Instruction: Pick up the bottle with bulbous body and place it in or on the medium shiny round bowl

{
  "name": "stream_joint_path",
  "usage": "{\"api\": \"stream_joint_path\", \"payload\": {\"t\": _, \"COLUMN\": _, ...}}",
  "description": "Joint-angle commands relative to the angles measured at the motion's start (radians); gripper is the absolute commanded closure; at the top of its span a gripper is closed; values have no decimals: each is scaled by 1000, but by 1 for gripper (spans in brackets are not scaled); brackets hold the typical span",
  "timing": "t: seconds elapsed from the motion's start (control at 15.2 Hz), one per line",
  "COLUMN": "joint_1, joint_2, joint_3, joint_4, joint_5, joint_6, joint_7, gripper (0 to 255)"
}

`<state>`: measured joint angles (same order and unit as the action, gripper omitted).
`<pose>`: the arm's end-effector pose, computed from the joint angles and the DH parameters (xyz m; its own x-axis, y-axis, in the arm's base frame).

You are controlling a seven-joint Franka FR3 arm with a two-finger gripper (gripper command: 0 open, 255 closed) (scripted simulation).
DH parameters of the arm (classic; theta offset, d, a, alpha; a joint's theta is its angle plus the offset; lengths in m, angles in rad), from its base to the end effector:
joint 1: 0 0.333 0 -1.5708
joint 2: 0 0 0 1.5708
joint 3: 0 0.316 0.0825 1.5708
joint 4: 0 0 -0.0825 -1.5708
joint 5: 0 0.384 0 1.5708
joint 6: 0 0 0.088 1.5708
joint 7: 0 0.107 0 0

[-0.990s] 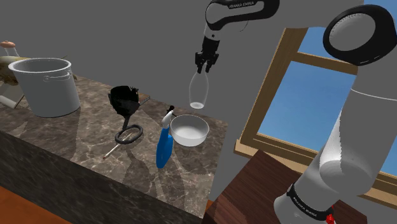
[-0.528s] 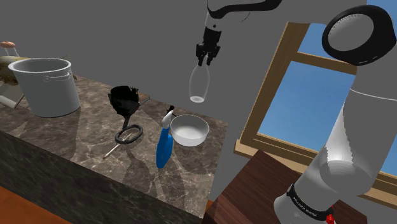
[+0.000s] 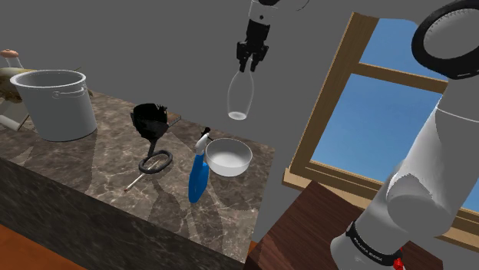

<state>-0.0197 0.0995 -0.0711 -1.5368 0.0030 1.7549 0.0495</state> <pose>0.5998 -0.0522 0.6007 0.9832 -0.1386 0.1186 -0.1393 -0.9902 -0.0018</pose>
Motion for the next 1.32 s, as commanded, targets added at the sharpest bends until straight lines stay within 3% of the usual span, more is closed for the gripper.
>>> {"api": "stream_joint_path", "payload": {"t": 0.0, "joint_1": 18, "joint_2": -51, "joint_3": 14, "joint_4": -39, "joint_5": -9, "joint_6": -12, "joint_7": 33, "gripper": 255}}
{"api": "stream_joint_path", "payload": {"t": 0.73, "joint_1": 108, "joint_2": -242, "joint_3": 115, "joint_4": -101, "joint_5": -27, "joint_6": -145, "joint_7": 223, "gripper": 255}}
{"api": "stream_joint_path", "payload": {"t": 1.25, "joint_1": 108, "joint_2": -273, "joint_3": 115, "joint_4": -245, "joint_5": -26, "joint_6": -31, "joint_7": 225, "gripper": 255}}
